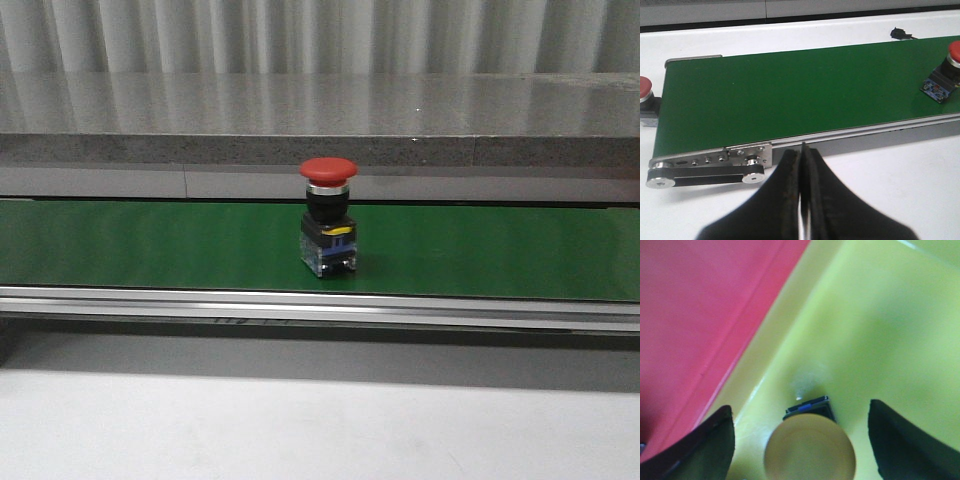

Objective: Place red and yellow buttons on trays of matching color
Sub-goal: 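Grasp the red button at the belt's end with the right gripper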

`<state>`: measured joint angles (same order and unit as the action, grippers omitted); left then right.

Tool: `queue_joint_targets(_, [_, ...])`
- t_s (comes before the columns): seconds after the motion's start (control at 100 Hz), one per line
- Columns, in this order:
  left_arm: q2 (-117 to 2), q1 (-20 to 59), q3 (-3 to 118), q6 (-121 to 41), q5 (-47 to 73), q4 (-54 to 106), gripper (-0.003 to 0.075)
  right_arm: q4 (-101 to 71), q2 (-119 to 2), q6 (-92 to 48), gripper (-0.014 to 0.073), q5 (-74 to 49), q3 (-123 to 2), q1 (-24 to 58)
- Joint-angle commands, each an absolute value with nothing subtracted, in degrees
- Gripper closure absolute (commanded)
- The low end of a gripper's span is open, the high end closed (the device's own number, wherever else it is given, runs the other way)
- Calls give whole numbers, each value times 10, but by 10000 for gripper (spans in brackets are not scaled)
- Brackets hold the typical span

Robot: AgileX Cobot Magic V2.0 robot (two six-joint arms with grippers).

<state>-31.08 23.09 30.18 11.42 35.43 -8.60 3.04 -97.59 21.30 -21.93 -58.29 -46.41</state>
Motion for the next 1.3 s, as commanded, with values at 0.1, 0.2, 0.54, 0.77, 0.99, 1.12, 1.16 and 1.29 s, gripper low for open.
queue_joint_targets(0.1, [-313, 234, 318, 118, 315, -85, 741, 30, -878, 213, 29, -228, -596, -461])
queue_joint_targets(0.2, [-313, 234, 318, 118, 315, -85, 741, 30, -831, 206, 29, -254, -596, -443])
queue_joint_targets(0.54, [-313, 234, 318, 118, 315, -85, 741, 36, -720, 157, 29, -377, -596, -260])
queue_joint_targets(0.77, [-313, 234, 318, 118, 315, -85, 741, 36, -710, 110, 30, -461, -596, -101])
queue_joint_targets(0.99, [-313, 234, 318, 118, 315, -85, 741, 32, -710, 71, 30, -518, -596, 24])
queue_joint_targets(1.12, [-313, 234, 318, 118, 315, -85, 741, -10, -712, 8, 30, -540, -596, 69])
queue_joint_targets(1.16, [-313, 234, 318, 118, 315, -85, 741, -31, -717, -16, 30, -547, -597, 77])
queue_joint_targets(1.29, [-313, 234, 318, 118, 315, -85, 741, -99, -746, -96, 30, -542, -604, 88])
